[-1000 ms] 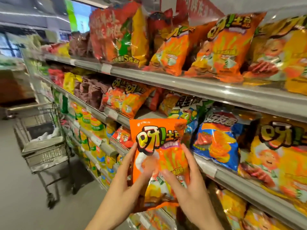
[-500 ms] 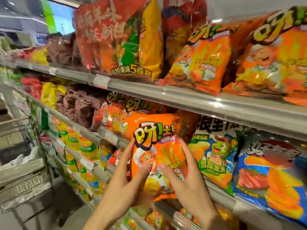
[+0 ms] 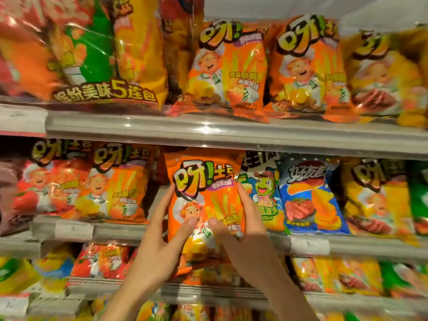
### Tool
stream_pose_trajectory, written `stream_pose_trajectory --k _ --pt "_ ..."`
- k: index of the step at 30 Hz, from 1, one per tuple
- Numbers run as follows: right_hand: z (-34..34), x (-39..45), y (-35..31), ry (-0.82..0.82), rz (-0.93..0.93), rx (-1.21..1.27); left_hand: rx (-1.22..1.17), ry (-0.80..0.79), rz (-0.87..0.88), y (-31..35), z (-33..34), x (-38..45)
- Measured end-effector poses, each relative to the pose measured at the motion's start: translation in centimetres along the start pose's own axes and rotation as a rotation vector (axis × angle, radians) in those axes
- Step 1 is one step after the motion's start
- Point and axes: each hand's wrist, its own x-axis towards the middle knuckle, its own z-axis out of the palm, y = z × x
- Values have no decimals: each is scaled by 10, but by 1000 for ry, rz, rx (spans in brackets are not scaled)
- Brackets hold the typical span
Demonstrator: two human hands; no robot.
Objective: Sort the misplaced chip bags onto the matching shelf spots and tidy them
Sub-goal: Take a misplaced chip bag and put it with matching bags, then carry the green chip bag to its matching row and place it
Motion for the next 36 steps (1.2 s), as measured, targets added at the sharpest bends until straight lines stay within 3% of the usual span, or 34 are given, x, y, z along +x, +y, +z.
stream_pose_trajectory --k 2,6,11,17,36 --pt "-7 0 -8 4 21 -99 -28 -8 35 1 3 6" --pt "-36 5 -14 250 -96 -444 -40 -12 65 1 1 18" --pt "-66 39 -12 249 132 -735 -4 -11 77 -3 -10 29" --pt "-51 73 1 270 262 -726 10 -6 81 -7 -20 30" --pt "-87 74 -5 309 229 -380 87 34 67 -4 -34 35"
